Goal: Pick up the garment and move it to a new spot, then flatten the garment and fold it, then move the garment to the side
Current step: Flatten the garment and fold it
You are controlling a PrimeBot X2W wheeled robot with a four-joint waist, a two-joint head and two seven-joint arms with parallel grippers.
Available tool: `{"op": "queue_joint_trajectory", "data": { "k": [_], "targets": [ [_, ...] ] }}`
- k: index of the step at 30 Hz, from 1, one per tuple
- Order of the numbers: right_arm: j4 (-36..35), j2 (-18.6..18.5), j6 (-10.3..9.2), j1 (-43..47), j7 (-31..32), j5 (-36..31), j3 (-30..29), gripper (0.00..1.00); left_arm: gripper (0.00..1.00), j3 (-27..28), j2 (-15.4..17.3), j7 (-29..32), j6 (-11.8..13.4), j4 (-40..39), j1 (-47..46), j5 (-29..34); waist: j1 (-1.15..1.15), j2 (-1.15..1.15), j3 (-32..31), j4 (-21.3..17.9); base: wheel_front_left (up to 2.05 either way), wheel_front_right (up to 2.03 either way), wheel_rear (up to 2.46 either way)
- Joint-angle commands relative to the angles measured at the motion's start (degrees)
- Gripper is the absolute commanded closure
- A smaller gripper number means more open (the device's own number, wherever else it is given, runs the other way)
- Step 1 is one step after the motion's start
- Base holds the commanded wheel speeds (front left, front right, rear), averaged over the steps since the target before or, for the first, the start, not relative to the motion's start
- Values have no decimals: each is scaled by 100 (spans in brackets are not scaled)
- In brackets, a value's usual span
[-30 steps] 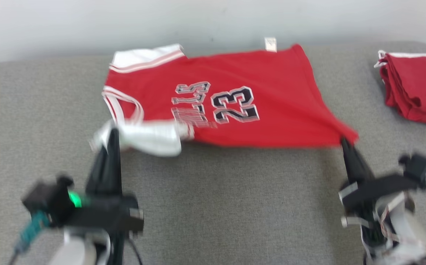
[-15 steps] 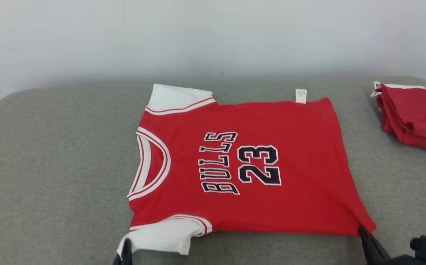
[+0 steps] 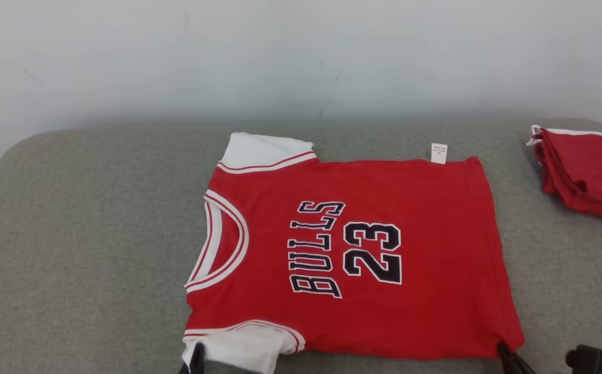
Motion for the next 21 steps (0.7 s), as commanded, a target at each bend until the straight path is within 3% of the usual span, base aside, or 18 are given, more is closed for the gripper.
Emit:
{"op": "queue_joint_trajectory", "data": {
  "k": [1,11,21],
  "targets": [
    [-42,9,-11,-113,152,-55,50,100,100,-8,78,44,-51,-6,-219,94,0,0,32,-71,0,0,0],
    [-84,77,-11,-763,580,64,129,100,100,-35,378,468,-300,221,-1468,264,0,0,277,-326,0,0,0],
    [517,215,-11,-2018,878,142,74,100,100,-57,583,706,-751,1369,-2972,325,0,0,739,-614,0,0,0]
  ]
}}
